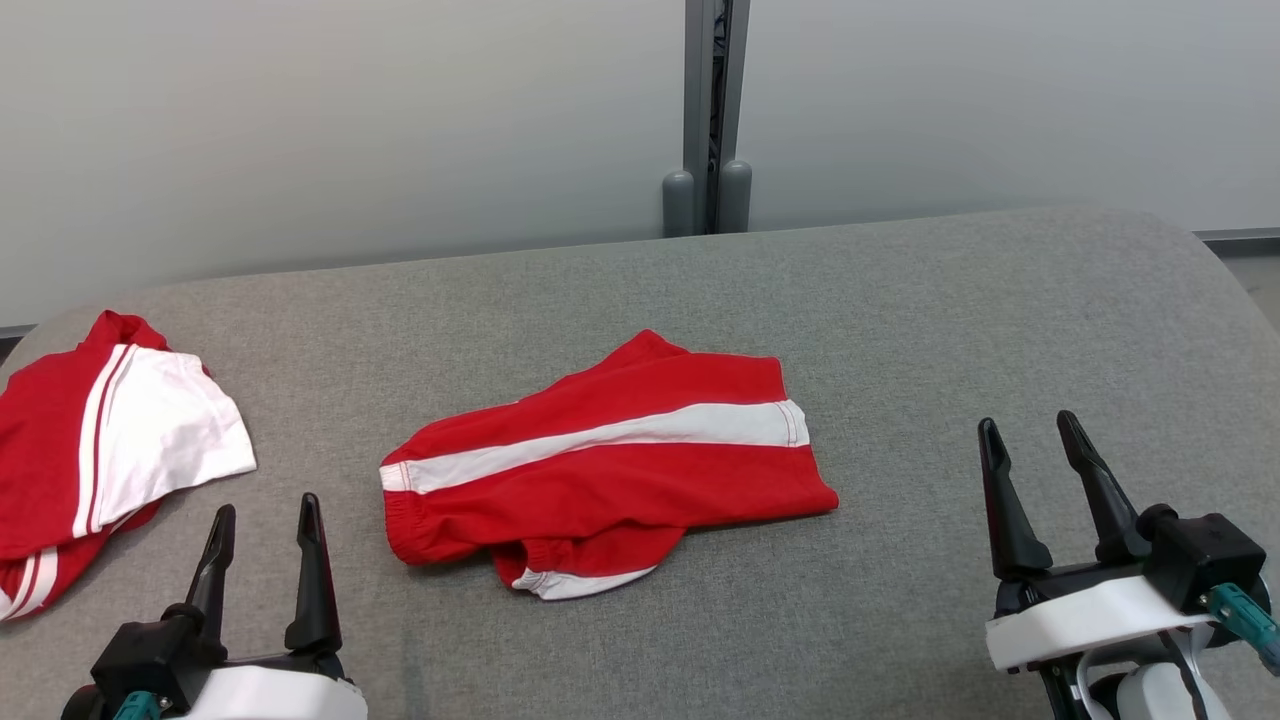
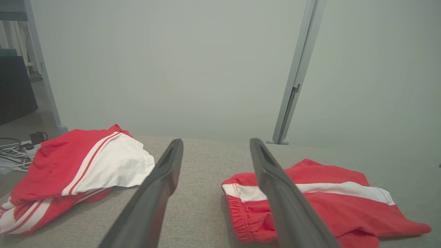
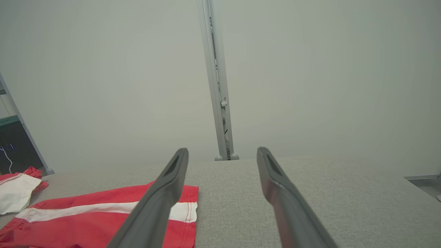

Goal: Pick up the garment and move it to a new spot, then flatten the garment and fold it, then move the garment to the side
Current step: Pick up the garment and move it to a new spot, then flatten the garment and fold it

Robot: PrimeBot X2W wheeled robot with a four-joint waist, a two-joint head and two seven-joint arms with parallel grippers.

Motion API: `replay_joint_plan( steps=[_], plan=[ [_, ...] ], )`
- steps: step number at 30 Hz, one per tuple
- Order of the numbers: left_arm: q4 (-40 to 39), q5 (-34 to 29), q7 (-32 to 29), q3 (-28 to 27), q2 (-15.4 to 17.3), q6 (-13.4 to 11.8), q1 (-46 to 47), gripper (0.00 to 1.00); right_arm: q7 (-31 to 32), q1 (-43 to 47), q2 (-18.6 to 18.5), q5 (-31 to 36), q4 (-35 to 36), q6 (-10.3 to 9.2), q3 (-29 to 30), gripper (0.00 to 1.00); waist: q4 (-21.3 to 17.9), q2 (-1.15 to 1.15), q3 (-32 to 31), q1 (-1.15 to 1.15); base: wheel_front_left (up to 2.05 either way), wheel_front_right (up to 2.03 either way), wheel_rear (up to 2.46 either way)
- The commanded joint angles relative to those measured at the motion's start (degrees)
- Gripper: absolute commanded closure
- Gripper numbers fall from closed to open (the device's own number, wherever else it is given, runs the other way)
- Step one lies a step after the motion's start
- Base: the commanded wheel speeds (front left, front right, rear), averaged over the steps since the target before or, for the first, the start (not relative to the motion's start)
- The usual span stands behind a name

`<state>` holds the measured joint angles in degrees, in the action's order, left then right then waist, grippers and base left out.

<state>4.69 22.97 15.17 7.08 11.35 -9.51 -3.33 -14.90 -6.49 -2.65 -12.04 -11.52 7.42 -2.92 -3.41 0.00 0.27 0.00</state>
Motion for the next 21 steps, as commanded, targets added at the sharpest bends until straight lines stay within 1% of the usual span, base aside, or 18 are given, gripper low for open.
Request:
replay_joint_plan(
  steps=[1, 10, 21],
  plan=[
    [0.29, -0.60, 0.12, -0.47, -0.30, 0.51, 0.23, 0.00, -0.29, -0.09, -0.45, 0.28, 0.26, 0.13, 0.01, 0.00, 0.02, 0.00, -0.05, 0.00, 0.00, 0.00, 0.00],
    [1.45, -2.57, 0.12, -2.41, -2.23, 2.88, 0.84, 0.00, -0.29, 0.09, -0.44, -0.04, 0.10, 0.13, -0.07, 0.00, 0.43, 0.00, -0.05, 0.00, 0.00, 0.00, 0.00],
    [2.54, -4.52, 0.12, -4.09, -3.83, 4.78, 1.45, 0.00, -0.29, -0.25, -0.44, 0.04, 0.17, 0.13, 0.14, 0.00, 0.62, 0.00, 0.18, 0.00, 0.00, 0.00, 0.00]
  ],
)
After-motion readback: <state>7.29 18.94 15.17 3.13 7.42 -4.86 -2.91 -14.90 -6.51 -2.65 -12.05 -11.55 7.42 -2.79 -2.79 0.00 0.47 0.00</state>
